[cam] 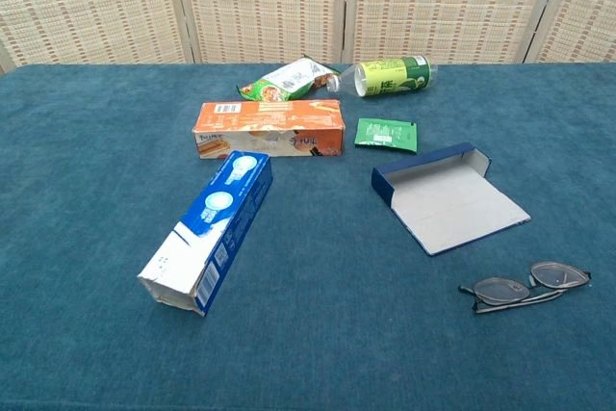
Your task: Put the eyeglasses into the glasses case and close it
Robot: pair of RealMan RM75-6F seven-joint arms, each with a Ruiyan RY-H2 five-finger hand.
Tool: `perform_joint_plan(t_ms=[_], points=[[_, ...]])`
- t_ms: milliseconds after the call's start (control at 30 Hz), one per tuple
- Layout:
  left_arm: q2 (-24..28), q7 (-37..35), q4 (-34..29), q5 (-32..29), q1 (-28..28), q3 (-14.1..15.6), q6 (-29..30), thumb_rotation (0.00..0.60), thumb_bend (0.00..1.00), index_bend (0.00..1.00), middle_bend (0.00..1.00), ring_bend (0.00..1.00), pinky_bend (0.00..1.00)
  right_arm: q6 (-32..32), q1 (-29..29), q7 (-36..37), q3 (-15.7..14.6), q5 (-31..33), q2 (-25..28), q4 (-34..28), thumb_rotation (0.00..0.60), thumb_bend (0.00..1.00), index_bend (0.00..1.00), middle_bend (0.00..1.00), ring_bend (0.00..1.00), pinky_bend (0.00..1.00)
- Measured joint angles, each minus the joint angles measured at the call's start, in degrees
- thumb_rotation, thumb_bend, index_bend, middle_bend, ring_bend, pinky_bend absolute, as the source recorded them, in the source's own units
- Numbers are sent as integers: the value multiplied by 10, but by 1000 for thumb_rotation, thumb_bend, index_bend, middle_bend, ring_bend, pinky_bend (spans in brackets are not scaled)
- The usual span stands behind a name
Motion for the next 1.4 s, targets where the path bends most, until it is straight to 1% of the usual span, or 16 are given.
perform_joint_plan(t_ms=[267,400,600,700,800,1033,1133,1267,1400], points=[[-3,3,1,1,-1,-1,1,600,358,0,0,0,0,1,0,-3,-3,-5,1,-3,600,264,88,109,0,0],[-4,3,2,-1,-1,-1,-2,600,357,0,0,0,0,-1,3,-3,-3,-11,1,-9,600,264,102,128,0,0],[-6,4,2,1,-2,-1,-1,600,357,0,0,0,0,-19,22,-17,-9,-42,-1,-24,600,264,117,133,0,0],[-5,2,3,-1,1,0,1,600,358,0,0,0,0,-38,34,-31,-13,-52,-4,-31,600,264,160,143,0,0],[-6,-1,5,-1,2,1,2,600,358,0,0,0,0,-61,47,-49,-18,-63,-12,-36,600,263,230,167,0,0],[-7,-7,9,1,5,3,5,600,358,0,0,0,0,-137,84,-94,-28,-70,-41,-38,600,263,261,167,0,0],[-7,-11,10,-1,7,4,5,600,358,0,0,0,0,-168,102,-112,-28,-66,-66,-28,600,264,283,163,0,0],[-8,-16,15,-2,10,6,5,600,357,0,0,0,0,-208,124,-128,-28,-57,-103,1,600,264,308,161,0,0],[-7,-21,19,-6,13,6,7,600,358,0,0,0,0,-224,138,-141,-29,-52,-132,34,600,282,335,161,0,0]])
